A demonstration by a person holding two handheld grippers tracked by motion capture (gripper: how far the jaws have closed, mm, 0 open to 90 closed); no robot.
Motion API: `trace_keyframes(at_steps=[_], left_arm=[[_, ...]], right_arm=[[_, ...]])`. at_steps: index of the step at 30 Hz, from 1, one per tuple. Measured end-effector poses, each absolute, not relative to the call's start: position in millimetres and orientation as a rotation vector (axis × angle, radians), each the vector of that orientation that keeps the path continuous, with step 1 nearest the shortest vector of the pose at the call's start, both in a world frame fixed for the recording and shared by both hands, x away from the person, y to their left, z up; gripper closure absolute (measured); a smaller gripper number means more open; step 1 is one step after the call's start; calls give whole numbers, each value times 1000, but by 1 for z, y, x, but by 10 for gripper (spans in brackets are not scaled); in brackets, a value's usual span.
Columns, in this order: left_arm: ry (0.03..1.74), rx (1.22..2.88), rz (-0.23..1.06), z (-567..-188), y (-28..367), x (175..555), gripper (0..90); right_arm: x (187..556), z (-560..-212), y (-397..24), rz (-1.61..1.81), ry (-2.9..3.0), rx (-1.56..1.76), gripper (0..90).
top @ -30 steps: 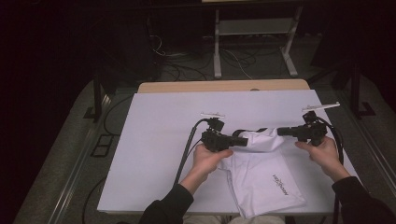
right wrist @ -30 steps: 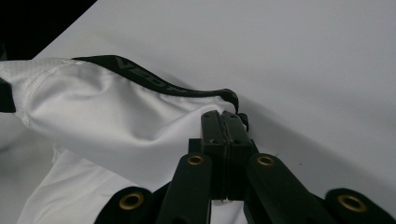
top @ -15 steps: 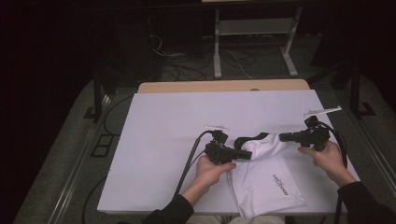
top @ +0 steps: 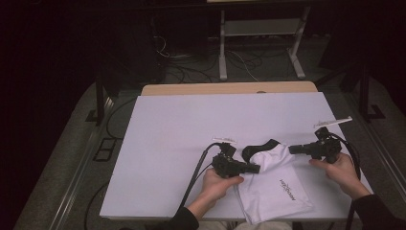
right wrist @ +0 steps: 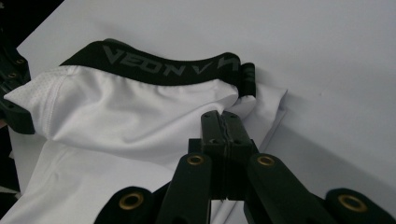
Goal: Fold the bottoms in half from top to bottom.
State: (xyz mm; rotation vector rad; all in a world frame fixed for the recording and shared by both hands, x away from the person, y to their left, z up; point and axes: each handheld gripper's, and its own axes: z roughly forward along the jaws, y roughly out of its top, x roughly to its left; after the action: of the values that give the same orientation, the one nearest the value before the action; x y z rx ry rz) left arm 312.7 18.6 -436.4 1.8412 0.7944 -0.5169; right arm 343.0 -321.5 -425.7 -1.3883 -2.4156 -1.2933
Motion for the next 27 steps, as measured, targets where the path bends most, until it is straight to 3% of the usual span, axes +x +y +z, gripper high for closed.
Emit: trace_keyframes(at_steps=[14, 17, 19, 27], left_arm=[[810, 1848, -555, -452, 17, 306, 877], [812, 1851, -556, -453, 16, 305, 877], [813, 1855, -559, -455, 16, 305, 876], [818, 1873, -566, -460, 14, 304, 876]], right_arm=[[333, -435, -327, -1230, -2388, -1383, 859], [333, -434, -329, -1269, -2353, -1376, 678], [332, -433, -329, -1293, -2358, -1376, 605], [336, -426, -320, -1336, -2398, -1325, 447]])
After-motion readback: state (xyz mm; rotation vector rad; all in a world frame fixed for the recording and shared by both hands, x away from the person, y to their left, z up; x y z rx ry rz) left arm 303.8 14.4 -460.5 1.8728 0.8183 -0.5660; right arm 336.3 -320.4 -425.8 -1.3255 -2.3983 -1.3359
